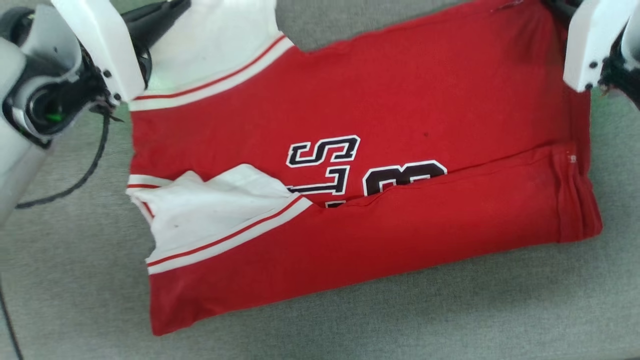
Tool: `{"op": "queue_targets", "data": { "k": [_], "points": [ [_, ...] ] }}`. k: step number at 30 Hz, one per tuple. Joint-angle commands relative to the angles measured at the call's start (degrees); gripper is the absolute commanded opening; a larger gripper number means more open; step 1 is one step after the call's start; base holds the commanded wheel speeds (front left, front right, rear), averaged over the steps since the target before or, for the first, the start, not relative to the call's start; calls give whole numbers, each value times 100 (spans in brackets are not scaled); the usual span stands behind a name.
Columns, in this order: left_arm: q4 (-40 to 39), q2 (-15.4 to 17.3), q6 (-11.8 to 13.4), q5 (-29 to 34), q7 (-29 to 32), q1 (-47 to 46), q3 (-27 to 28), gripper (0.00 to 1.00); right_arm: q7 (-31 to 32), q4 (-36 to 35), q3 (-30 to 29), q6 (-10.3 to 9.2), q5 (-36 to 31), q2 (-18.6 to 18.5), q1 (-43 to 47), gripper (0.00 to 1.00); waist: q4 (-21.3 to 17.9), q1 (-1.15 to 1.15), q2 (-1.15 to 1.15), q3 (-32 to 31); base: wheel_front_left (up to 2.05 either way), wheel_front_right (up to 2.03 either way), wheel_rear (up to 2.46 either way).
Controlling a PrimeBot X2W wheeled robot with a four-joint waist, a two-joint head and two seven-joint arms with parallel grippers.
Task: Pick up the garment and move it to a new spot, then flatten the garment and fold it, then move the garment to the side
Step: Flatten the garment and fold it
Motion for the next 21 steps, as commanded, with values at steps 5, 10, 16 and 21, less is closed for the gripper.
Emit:
{"op": "queue_targets", "data": {
  "k": [5,10,16,21],
  "points": [
    [-687,307,15,-158,-564,525,-45,0,-256,-479,-21,-5,213,-236,639,0,266,0,0,-657,0,0,0],
    [-1615,829,14,-272,-1189,1297,-187,0,-265,-1147,-270,-5,393,-536,1580,0,433,0,0,-1070,0,0,0],
    [-2593,1560,14,-448,-2215,2566,-337,0,-68,-2097,-966,-5,434,-709,3036,0,547,0,0,-1359,0,0,0],
    [-3084,1861,14,-485,-2861,3505,-577,0,178,-2842,-1750,-5,355,-564,4198,0,628,0,0,-1369,0,0,0]
  ]
}}
